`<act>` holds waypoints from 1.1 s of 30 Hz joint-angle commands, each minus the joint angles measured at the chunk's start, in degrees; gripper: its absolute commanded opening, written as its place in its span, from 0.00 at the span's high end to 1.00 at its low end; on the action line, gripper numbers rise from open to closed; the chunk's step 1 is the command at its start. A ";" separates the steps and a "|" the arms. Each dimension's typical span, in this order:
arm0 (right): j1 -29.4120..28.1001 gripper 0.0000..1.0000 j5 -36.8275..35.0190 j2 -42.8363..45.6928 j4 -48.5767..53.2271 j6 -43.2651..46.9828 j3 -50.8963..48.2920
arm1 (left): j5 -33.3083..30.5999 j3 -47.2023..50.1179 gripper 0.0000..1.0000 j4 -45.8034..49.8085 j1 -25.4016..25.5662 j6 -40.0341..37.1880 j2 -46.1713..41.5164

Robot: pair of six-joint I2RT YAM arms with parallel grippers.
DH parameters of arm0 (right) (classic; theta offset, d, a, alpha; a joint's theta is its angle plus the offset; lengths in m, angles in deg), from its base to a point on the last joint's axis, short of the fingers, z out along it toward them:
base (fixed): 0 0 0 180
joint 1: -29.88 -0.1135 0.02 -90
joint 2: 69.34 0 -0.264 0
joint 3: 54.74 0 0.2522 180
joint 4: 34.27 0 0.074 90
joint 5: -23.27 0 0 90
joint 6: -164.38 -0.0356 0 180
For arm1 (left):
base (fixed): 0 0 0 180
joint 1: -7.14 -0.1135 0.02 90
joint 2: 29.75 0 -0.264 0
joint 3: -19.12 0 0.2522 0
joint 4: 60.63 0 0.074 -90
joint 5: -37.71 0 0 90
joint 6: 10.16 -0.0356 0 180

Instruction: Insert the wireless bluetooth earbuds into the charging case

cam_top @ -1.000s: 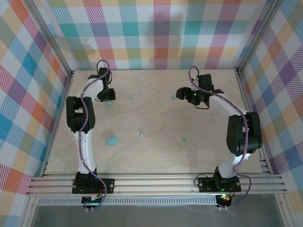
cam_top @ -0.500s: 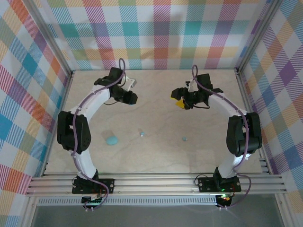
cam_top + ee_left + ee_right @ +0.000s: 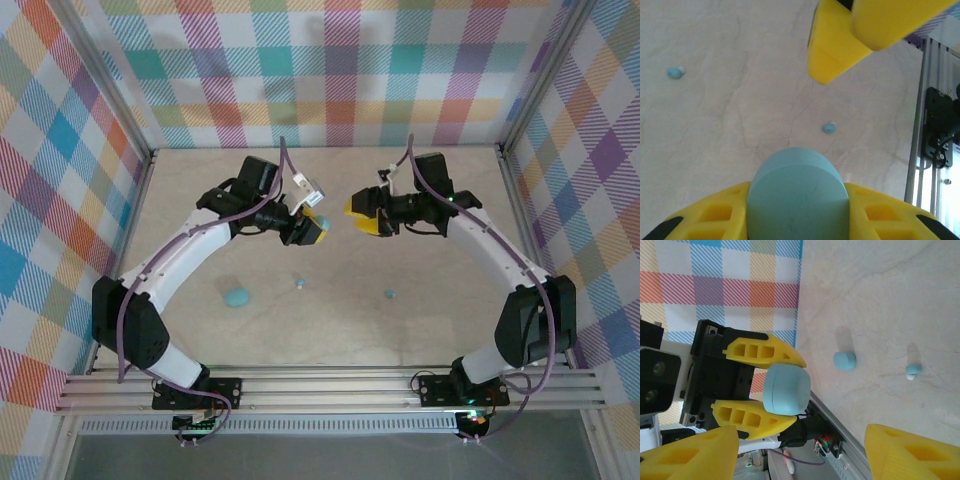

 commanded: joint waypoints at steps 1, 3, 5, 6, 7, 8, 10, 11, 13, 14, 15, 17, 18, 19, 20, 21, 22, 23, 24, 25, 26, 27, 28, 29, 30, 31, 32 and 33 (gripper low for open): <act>-2.09 0.32 1.40 0.12 3.02 0.50 0.90 | 1.87 1.95 0.89 -2.06 0.69 -3.33 -2.69; -3.62 0.32 1.77 -0.39 3.58 0.74 1.69 | 1.92 2.25 0.89 -2.53 0.86 -3.54 -3.14; -5.41 0.32 1.93 -1.07 4.64 1.44 2.95 | 1.93 2.01 0.89 -2.45 1.12 -3.53 -3.33; -6.07 0.32 1.82 -1.34 4.97 1.68 3.36 | 1.92 2.03 0.89 -2.44 1.21 -3.63 -3.41; -6.74 0.31 1.68 -1.68 5.29 1.80 3.81 | 1.86 1.99 0.89 -2.12 1.38 -3.78 -3.50; -7.35 0.30 1.46 -1.98 5.61 1.77 4.16 | 1.51 1.85 0.89 -1.65 1.63 -4.10 -3.46; -8.34 0.29 1.71 -2.68 5.63 1.74 4.95 | 0.80 1.60 0.89 -0.59 1.91 -4.39 -3.42; -8.82 0.29 1.75 -3.03 5.55 1.66 5.34 | 0.78 1.50 0.89 -0.19 2.00 -4.36 -3.39; -9.50 0.29 1.74 -3.61 5.06 1.40 5.62 | 0.88 1.50 0.89 -0.07 2.17 -4.38 -3.48; -9.80 0.29 1.75 -3.92 4.70 1.13 5.62 | 0.96 1.57 0.89 -0.19 2.27 -4.33 -3.57; -9.95 0.29 1.95 -4.30 4.48 0.91 5.62 | 1.06 1.71 0.90 -0.36 2.36 -4.19 -3.67; -10.15 0.29 2.79 -5.30 4.04 0.44 5.71 | 1.04 1.64 0.89 -0.76 2.60 -3.95 -3.94; -10.16 0.29 3.22 -5.69 3.80 0.13 5.63 | 1.13 1.63 0.90 -0.93 2.70 -3.82 -4.02; -10.18 0.30 3.73 -6.09 3.38 -0.25 5.54 | 1.28 1.55 0.90 -1.03 2.78 -3.73 -4.12; -10.18 0.31 4.35 -6.42 2.79 -0.61 5.43 | 1.39 1.38 0.90 -1.03 2.80 -3.65 -4.20; -10.13 0.32 4.87 -6.70 2.13 -1.02 5.21 | 1.33 1.27 0.89 -0.95 2.88 -3.64 -4.28; -10.17 0.32 5.27 -6.98 1.43 -1.37 5.05 | 1.01 1.03 0.89 -0.71 2.89 -3.64 -4.42; -10.17 0.33 5.49 -7.30 0.90 -1.68 4.87 | 0.66 0.93 0.89 -0.51 2.94 -3.59 -4.66; -10.16 0.33 5.57 -7.51 0.70 -1.78 4.84 | 0.46 1.02 0.89 -0.42 2.98 -3.72 -4.96; -10.13 0.33 5.61 -7.84 0.60 -1.87 4.83 | 0.32 1.34 0.89 -0.48 2.97 -3.81 -5.37; -10.05 0.34 5.39 -8.03 0.60 -1.91 4.83 | 0.25 1.61 0.89 -0.46 2.97 -3.96 -5.67; -10.15 0.35 4.98 -8.30 0.60 -2.11 4.75 | 0.18 1.78 0.89 -0.37 2.97 -4.07 -5.87; -10.09 0.35 4.61 -8.45 0.62 -2.34 4.68 | 0.16 1.89 0.89 -0.25 2.97 -4.16 -5.96; -10.09 0.36 4.11 -8.66 0.59 -2.63 4.58 | 0.25 1.96 0.89 -0.11 2.97 -4.16 -6.13; -10.09 0.37 3.79 -8.81 0.70 -2.88 4.50 | 0.25 2.08 0.89 0.01 2.97 -4.16 -6.29; -10.05 0.37 3.52 -8.90 0.73 -3.06 4.49 | 0.24 2.29 0.89 0.15 2.97 -4.12 -6.37; -10.02 0.37 3.11 -8.88 0.61 -3.23 4.48 | 0.12 2.52 0.89 0.24 2.97 -4.16 -6.57; -9.96 0.37 2.85 -8.86 0.32 -3.41 4.40 | 0.08 2.89 0.89 0.07 2.97 -4.12 -6.70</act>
